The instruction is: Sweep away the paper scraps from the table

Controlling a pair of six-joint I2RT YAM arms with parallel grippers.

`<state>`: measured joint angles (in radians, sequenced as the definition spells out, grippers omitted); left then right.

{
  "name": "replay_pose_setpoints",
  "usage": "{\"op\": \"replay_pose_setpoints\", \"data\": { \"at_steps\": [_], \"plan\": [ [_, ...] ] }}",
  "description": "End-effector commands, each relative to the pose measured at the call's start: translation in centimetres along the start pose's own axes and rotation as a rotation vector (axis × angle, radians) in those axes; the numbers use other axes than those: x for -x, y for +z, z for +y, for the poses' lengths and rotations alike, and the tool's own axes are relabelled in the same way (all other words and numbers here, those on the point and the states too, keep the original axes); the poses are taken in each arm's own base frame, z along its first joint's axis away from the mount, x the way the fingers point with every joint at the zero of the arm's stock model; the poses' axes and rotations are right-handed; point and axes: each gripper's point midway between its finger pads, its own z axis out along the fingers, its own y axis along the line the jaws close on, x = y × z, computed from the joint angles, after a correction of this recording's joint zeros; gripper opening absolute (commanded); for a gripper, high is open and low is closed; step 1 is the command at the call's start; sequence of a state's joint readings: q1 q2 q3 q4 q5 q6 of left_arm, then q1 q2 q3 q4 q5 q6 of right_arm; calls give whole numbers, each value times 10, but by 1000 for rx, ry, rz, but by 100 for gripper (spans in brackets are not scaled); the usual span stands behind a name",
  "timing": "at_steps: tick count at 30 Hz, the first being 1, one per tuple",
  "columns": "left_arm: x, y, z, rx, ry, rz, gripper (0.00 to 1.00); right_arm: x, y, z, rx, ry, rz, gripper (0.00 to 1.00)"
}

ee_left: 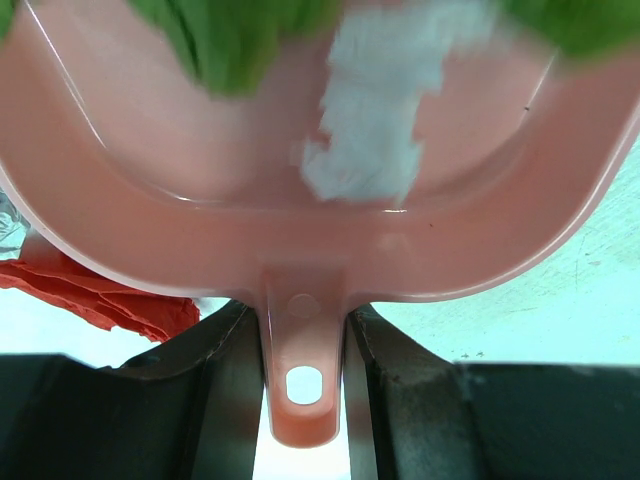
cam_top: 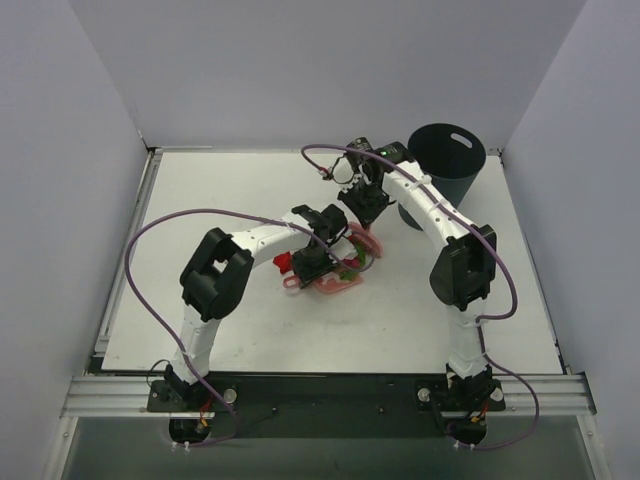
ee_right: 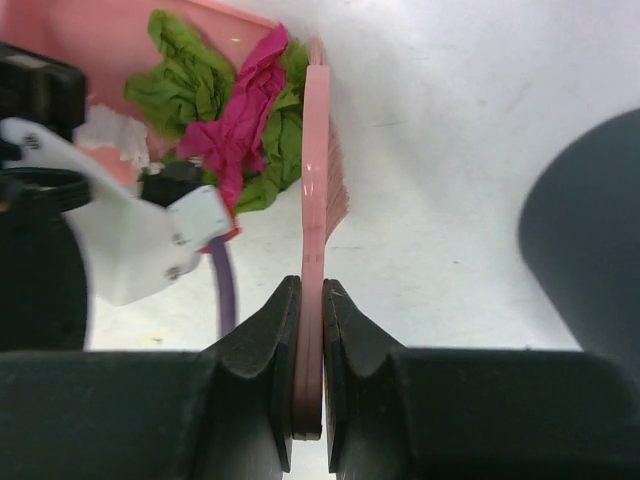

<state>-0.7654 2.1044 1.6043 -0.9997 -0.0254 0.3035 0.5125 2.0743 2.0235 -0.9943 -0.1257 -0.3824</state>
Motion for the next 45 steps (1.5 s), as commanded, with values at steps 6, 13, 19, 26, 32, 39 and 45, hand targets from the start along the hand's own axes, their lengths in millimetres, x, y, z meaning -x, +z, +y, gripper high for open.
{"op": "replay_pose_setpoints", "data": {
  "at_steps": [6,13,19,26,32,39,45],
  "plan": [
    [14,-1,-6,-14,7,-43,0,13,-45,74,214,120,-73,0],
    [16,-7,-14,-52,34,-123,0,-2,-46,36,31,55,-34,0],
    [18,-13,-14,-38,61,-200,0,-14,-79,-8,-77,99,-96,0],
    [40,-31,-11,-18,74,-315,0,-20,-119,-7,-76,53,-187,0],
    [44,-32,-10,-19,80,-311,0,-30,-120,-5,-80,60,-164,0],
    [56,-51,-7,-12,78,-360,0,-34,-139,-20,-172,83,-186,0],
    [72,-66,-5,-5,74,-410,0,-51,-118,-14,-126,132,-121,0]
  ]
}}
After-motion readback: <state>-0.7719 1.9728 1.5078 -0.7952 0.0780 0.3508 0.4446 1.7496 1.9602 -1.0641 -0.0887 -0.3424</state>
